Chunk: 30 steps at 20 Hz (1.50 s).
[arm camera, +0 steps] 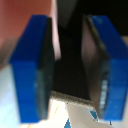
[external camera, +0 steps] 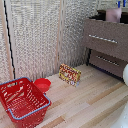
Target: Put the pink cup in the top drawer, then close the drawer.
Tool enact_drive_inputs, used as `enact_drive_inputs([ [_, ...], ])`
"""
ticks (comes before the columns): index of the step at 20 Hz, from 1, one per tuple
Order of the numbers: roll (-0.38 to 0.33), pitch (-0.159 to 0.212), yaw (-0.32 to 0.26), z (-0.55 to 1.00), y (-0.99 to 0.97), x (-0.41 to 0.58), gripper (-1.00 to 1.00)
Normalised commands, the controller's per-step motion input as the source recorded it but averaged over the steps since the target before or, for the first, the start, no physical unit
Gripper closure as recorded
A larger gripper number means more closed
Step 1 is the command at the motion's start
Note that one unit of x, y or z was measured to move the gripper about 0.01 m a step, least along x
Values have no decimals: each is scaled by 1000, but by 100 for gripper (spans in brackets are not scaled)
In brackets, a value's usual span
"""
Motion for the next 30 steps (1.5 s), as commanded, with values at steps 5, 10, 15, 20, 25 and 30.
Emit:
enact_drive_inputs([
  [5,-104,0,171,78,290,21,-100],
  [10,-173,0,219,37,85,0,-100],
  [15,-256,0,156,5,151,1,-100],
  [20,-312,0,116,0,202,0,-100],
  [25,-311,5,102,0,241,-63,-100],
  [30,-276,73,87,-10,303,-300,-100],
])
